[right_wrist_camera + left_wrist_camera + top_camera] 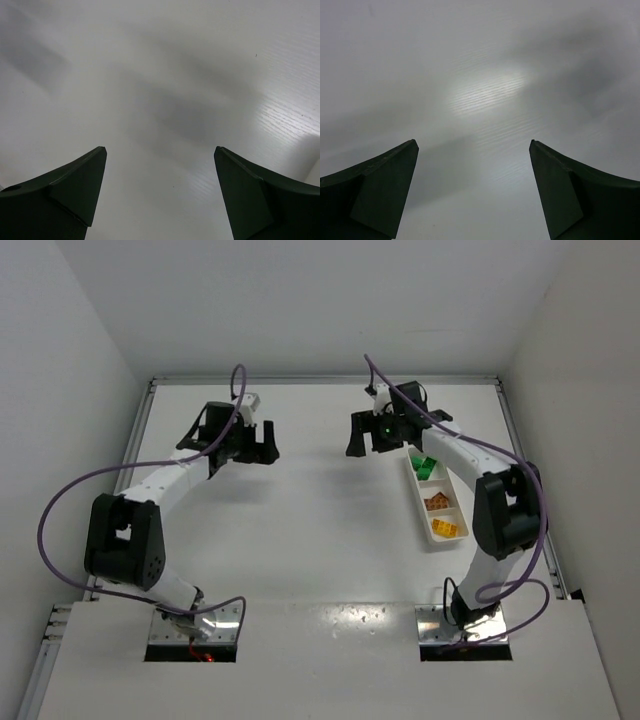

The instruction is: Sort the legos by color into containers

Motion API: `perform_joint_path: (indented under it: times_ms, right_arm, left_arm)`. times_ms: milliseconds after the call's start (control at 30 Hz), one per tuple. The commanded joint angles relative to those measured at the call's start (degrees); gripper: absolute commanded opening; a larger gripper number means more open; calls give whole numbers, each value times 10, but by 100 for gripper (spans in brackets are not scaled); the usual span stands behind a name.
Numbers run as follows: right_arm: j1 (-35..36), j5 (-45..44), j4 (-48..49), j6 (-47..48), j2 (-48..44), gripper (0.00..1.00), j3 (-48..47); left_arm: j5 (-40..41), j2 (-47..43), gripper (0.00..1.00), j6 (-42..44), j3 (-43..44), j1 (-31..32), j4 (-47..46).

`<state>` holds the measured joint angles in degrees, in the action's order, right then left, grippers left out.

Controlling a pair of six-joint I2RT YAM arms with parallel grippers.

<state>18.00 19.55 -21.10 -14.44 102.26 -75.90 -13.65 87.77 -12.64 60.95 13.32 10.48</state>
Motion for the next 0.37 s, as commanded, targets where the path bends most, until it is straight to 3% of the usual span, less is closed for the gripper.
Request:
perform_joint_path:
  times_ms: [0,333]
  right_arm:
    - [5,-22,52,-10,0,89,-21]
    - [22,-50,46,6,24,89,-39]
  left_arm:
    - [22,-7,100,1,-11,-40,-12]
    - [22,26,100,-16,-11,-65,-31]
